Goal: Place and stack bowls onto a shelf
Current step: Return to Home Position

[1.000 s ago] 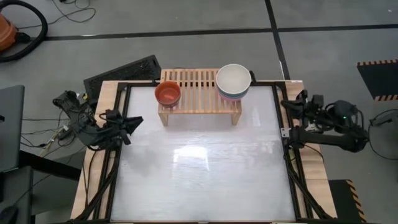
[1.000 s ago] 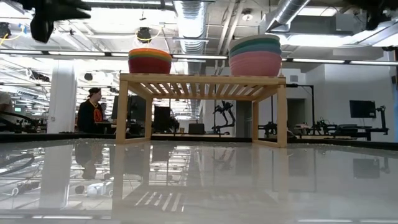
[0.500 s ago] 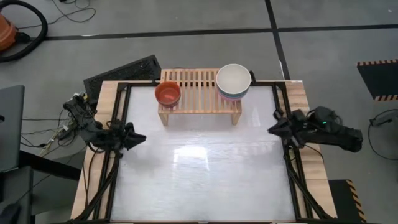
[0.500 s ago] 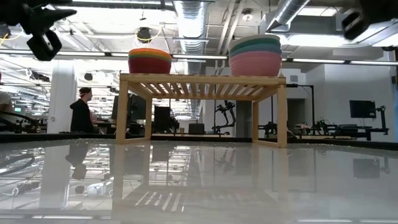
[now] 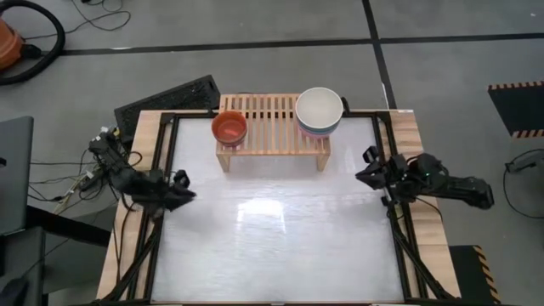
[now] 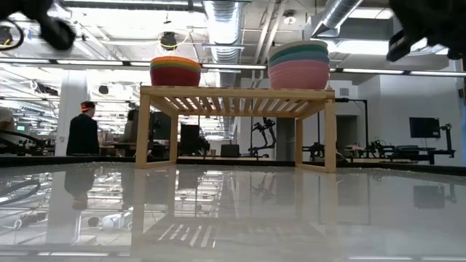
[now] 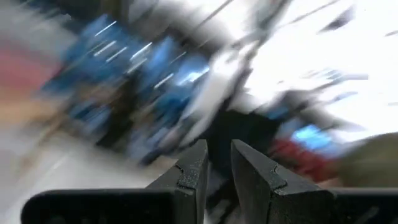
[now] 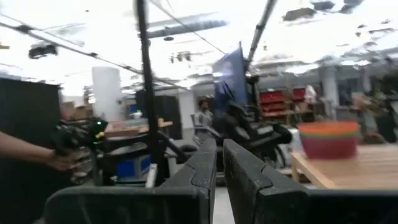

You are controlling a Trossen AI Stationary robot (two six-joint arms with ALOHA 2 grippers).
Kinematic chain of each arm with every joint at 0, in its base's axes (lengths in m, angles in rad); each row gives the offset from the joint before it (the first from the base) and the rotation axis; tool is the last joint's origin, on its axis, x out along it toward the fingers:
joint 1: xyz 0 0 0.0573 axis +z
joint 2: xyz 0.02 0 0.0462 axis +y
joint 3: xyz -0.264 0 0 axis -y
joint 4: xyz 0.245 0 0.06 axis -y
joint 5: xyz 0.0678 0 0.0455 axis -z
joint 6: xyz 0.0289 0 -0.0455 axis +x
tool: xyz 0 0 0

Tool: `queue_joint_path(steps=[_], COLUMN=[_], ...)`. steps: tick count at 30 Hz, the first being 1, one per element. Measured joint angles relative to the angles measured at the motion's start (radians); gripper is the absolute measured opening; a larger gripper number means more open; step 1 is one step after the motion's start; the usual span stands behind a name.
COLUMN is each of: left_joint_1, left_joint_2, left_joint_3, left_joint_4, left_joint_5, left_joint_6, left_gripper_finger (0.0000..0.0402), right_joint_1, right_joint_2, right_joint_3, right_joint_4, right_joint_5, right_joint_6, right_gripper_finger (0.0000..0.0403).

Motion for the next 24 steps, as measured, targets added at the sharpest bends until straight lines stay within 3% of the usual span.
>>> queue_joint_path(steps=[4,6,7,10,13,15,20,24], left_joint_1=[0.004,0.003,0.002,0.003,0.003,0.004,0.004,0.004], left_joint_2=[-0.063,-0.062,-0.052,-0.041,-0.047,-0.052,-0.054,-0.055], left_joint_3=[0.006,0.010,0.009,-0.018,-0.018,-0.018,-0.018,-0.019], left_joint_4=[0.248,0.211,0.157,-0.016,-0.119,-0.185,-0.262,-0.323], left_joint_5=[0.368,0.553,0.585,0.443,0.253,0.187,0.183,0.254], left_joint_6=[0.229,0.245,0.214,0.110,0.107,0.140,0.174,0.099], left_gripper_finger=[0.0057,0.0057,0.0057,0.0057,0.0057,0.0057,0.0057,0.0057], right_joint_1=[-0.032,-0.049,-0.056,-0.075,-0.072,-0.072,-0.072,-0.068], right_joint_2=[0.000,0.001,0.002,0.002,0.000,0.002,0.005,0.014], right_joint_3=[-0.050,-0.072,-0.072,-0.072,-0.073,-0.073,-0.073,-0.074], right_joint_4=[0.020,0.016,-0.003,-0.049,-0.085,-0.139,-0.246,-0.248], right_joint_5=[0.015,0.015,0.016,0.015,0.016,0.016,0.021,0.020], right_joint_6=[0.021,0.021,0.021,0.022,0.017,0.010,-0.042,-0.149], right_gripper_finger=[0.0059,0.0059,0.0059,0.0059,0.0059,0.0059,0.0059,0.0059])
